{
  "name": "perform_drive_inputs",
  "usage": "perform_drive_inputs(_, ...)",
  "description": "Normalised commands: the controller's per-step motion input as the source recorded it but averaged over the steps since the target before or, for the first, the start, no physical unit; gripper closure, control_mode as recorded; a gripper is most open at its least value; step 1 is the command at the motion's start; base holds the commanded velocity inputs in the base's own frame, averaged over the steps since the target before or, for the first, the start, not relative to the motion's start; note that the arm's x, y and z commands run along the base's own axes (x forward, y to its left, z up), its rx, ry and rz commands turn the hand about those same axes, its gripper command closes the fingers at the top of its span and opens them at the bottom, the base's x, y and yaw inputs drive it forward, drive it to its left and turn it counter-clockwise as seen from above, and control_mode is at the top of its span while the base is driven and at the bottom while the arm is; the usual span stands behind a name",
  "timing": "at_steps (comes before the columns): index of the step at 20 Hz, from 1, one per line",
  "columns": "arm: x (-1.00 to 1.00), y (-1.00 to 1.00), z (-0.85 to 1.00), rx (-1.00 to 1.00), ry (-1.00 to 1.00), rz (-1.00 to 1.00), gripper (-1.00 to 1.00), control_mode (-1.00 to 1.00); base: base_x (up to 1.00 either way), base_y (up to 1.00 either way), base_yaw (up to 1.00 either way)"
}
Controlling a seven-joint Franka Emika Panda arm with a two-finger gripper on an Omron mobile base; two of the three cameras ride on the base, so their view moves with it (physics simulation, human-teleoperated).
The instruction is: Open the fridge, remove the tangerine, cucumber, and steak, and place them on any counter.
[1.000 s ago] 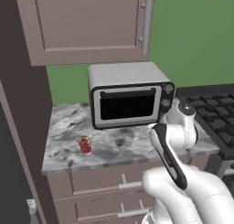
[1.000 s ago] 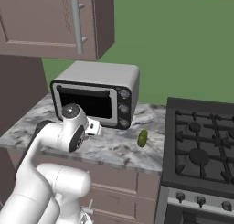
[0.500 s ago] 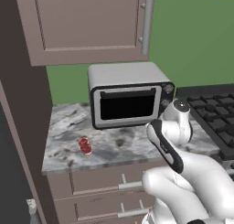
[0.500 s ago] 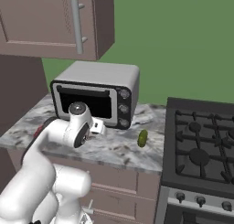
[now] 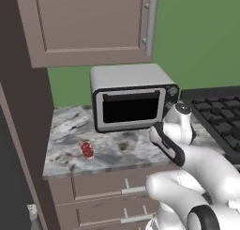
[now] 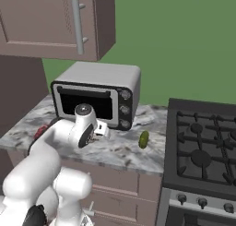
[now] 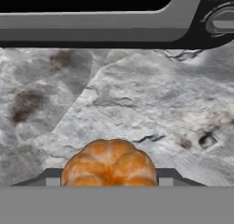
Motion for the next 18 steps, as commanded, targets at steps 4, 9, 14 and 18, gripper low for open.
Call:
perform_drive_inputs(4, 0.2, -0.04, -0.58, 0.01, 0.02, 0.0, 1.0, -1.0, 0.0, 0.0, 0.0)
perform_drive_inputs(9, 0.25, -0.16, -0.67, 0.04, 0.07, 0.0, 1.0, -1.0, 0.0, 0.0, 0.0)
perform_drive_inputs(14, 0.02, -0.06, -0.51, 0.02, 0.01, 0.01, 1.0, -1.0, 0.0, 0.0, 0.0)
perform_drive_inputs(18, 0.1, 0.0, -0.32, 0.0, 0.0, 0.0, -1.0, -1.0, 0.0, 0.0, 0.0)
